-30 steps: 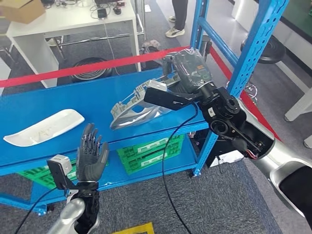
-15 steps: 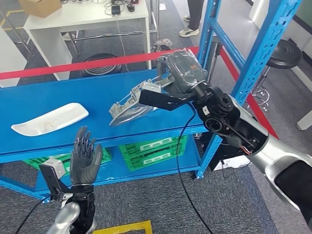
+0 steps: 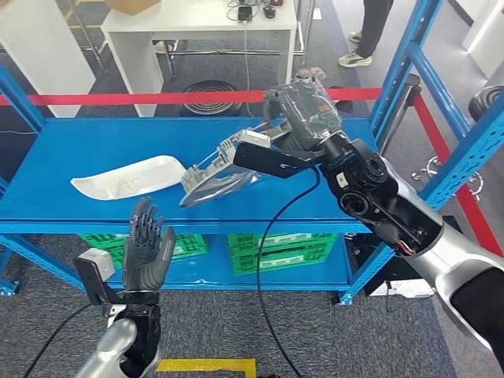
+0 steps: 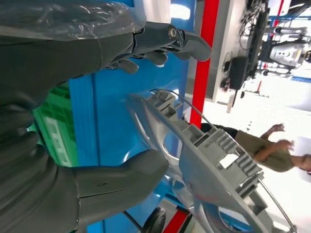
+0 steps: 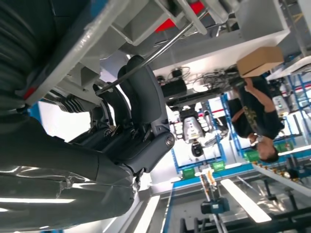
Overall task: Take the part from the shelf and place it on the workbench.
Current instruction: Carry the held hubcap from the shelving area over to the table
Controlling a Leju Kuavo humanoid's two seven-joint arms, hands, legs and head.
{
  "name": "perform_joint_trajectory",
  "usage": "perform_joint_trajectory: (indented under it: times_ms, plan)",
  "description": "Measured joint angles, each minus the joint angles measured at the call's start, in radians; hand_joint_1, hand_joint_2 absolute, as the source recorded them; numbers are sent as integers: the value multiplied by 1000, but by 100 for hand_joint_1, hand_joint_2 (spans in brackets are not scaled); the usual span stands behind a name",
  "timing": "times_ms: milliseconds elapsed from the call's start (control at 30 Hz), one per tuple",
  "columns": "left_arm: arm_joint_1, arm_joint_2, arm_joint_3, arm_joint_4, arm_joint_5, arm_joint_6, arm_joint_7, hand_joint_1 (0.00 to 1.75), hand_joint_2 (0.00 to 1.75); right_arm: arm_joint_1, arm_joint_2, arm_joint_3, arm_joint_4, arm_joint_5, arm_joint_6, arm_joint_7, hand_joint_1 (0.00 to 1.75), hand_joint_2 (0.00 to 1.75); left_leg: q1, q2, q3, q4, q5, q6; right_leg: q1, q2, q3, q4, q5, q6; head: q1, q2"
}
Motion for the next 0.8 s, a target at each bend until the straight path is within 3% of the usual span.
perform_joint_trajectory:
  times_ms: [33, 100, 167, 233, 300, 333, 367, 400, 467, 533, 633, 667, 733, 800]
  plan:
    - [-1, 0, 0, 0, 0, -1, -2, 0, 175, -2, 0, 0, 0, -1, 1, -1, 175, 175, 1, -8, -4, 5, -3, -6, 0, 10, 14, -31, 5, -3, 0, 0]
    - [-3, 0, 0, 3, 0, -3, -6, 0, 175, -4, 0, 2, 2, -4, 3, -3, 175, 175, 2, -21, -11, 8, -3, -15, 1, 6, 17, -34, -3, -14, -4, 0]
    - [-4, 1, 0, 5, 1, -4, -8, 0, 175, -5, 1, 6, 3, -7, 4, -5, 175, 175, 2, -4, -18, 24, -14, -23, 0, -10, 22, -35, -5, -27, -10, 0]
    - [-7, 2, 0, 5, 1, -5, -9, 0, 175, -7, 1, 8, 3, -8, 4, -6, 175, 175, 0, 38, -63, 116, -59, -32, 0, -26, 27, -37, -8, -37, -23, 0]
    - [-8, 2, 0, 6, 1, -6, -9, 0, 175, -6, 1, 8, 3, -9, 4, -6, 175, 175, 0, 61, -144, 262, -114, -37, 3, -42, 29, -37, -11, -43, -32, 0]
    - [-7, 2, 0, 6, 1, -6, -9, 0, 175, -5, 1, 8, 3, -9, 4, -6, 175, 175, 0, 64, -174, 311, -123, -36, 5, -50, 31, -37, -13, -44, -34, 0]
    - [-7, 2, 0, 7, 1, -6, -9, 0, 175, -4, 1, 9, 3, -9, 4, -6, 175, 175, 0, 65, -185, 321, -112, -33, 7, -57, 33, -37, -15, -45, -35, 0]
    - [-7, 2, 0, 7, 1, -6, -9, 0, 175, -3, 1, 10, 3, -9, 4, -6, 175, 175, -1, 67, -173, 285, -82, -27, 9, -64, 36, -37, -17, -46, -37, 0]
    - [-9, 3, 0, 8, 1, -6, -9, 0, 175, -2, 1, 10, 3, -9, 4, -6, 175, 175, -10, 88, -101, 129, -4, -10, 15, -78, 44, -37, -22, -44, -37, 0]
    - [-13, 4, 0, 8, 0, -7, -9, 0, 175, -3, 1, 10, 3, -9, 3, -6, 175, 175, -22, 107, -53, 23, 31, 4, 19, -88, 48, -39, -26, -39, -36, 0]
    - [-14, 4, 0, 8, 0, -8, -10, 0, 175, -3, 1, 10, 3, -10, 2, -6, 175, 175, -24, 93, -49, 3, 36, 10, 18, -102, 50, -43, -29, -26, -35, 0]
    - [-15, 4, 0, 8, 0, -8, -11, 0, 175, -2, 1, 10, 4, -10, 2, -6, 175, 175, -21, 85, -45, -4, 39, 13, 17, -94, 47, -35, -38, -20, -33, 0]
    - [-16, 2, 0, 8, 0, -9, -11, 0, 175, -3, 0, 10, 4, -11, 1, -6, 175, 175, -14, 72, -38, -17, 45, 20, 16, -62, 14, 39, -84, -12, -25, 0]
    - [-17, 1, 0, 8, 0, -9, -12, 0, 175, -2, 0, 10, 5, -12, 1, -7, 175, 175, -14, 61, -38, -18, 46, 23, 15, -38, -45, 164, -142, -8, -17, 0]
